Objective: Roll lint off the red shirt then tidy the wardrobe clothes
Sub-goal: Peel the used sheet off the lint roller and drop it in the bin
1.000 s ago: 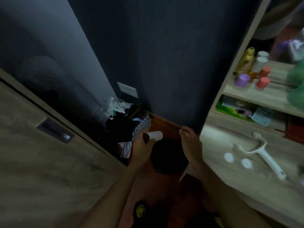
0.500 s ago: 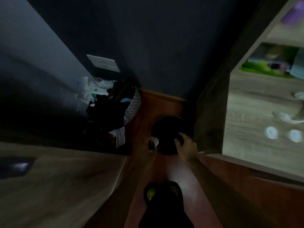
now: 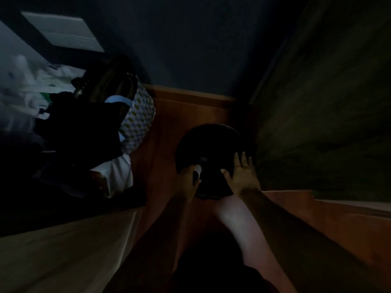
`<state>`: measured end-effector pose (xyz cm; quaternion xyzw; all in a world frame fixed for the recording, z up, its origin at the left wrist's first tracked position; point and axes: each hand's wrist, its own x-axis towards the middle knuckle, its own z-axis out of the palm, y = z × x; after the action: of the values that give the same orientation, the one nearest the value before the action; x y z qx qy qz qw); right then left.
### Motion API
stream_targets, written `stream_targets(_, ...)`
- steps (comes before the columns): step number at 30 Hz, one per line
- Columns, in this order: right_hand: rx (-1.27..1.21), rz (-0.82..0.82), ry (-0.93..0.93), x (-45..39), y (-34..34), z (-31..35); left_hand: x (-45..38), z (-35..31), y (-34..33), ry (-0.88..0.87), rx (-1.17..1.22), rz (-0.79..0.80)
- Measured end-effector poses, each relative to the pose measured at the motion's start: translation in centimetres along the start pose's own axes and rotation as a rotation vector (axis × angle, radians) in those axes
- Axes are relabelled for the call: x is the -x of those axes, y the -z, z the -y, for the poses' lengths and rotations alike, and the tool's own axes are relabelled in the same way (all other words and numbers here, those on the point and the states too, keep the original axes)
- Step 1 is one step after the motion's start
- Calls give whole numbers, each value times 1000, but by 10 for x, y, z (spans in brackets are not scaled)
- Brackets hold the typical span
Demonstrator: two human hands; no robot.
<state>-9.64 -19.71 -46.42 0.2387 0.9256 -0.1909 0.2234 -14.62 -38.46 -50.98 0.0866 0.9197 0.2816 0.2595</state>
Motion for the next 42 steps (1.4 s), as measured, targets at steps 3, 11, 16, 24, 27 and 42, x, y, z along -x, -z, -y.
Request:
stream_targets(3,-30,-20,-20,-13,-16,-10,-10,-6,-1,-20,-49,60)
stream_targets(11,-33,13,-76,-23,-31,-21,-36,-6,-4,-171,-299,-9)
stream_targets(16,-93,19,-97,-24,-27,-18,-41,-2,3,-271,-473,-20)
stream_targets(24,-139,98,-95,8,8,2,-4,-32,48,-211,-563,42)
stream_targets(27,-173,134,-71,44,56,30,33,-58,95,-196,-564,22)
stream_targets(42,-218,-232,195,254,387,158,203,-298,400,-320,-483,-391)
